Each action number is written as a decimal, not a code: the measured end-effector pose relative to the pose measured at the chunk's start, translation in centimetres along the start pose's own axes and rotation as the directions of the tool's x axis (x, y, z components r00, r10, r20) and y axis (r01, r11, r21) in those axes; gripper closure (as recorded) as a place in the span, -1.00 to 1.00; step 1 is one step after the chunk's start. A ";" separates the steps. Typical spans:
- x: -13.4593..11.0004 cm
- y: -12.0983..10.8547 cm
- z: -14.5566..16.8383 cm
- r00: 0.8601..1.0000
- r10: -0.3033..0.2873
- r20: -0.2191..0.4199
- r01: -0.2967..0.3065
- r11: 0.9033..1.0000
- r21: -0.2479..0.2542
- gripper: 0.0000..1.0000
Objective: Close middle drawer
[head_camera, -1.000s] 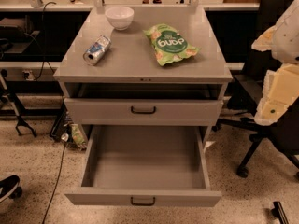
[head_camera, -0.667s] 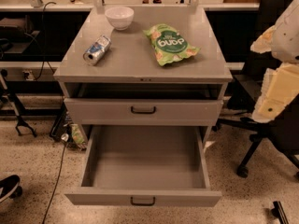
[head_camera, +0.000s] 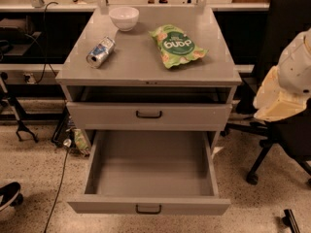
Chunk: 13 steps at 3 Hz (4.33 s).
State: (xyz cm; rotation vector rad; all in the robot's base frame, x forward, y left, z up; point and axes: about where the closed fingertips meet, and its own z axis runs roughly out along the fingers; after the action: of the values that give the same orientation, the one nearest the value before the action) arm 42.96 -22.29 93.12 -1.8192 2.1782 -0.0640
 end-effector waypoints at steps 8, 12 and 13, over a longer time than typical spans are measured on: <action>6.4 8.7 21.3 0.991 -0.025 0.135 0.043 0.990 -0.137 1.00; 6.3 15.9 39.2 0.981 0.097 0.170 -0.033 0.938 -0.344 1.00; 6.2 16.0 40.9 0.976 0.119 0.181 -0.052 0.939 -0.339 1.00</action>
Offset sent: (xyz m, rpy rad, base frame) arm 0.0030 -0.0219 -0.0465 0.0131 0.0149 0.0278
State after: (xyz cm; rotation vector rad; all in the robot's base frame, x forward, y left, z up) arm 37.31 -18.67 49.24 -1.8000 2.2217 0.5151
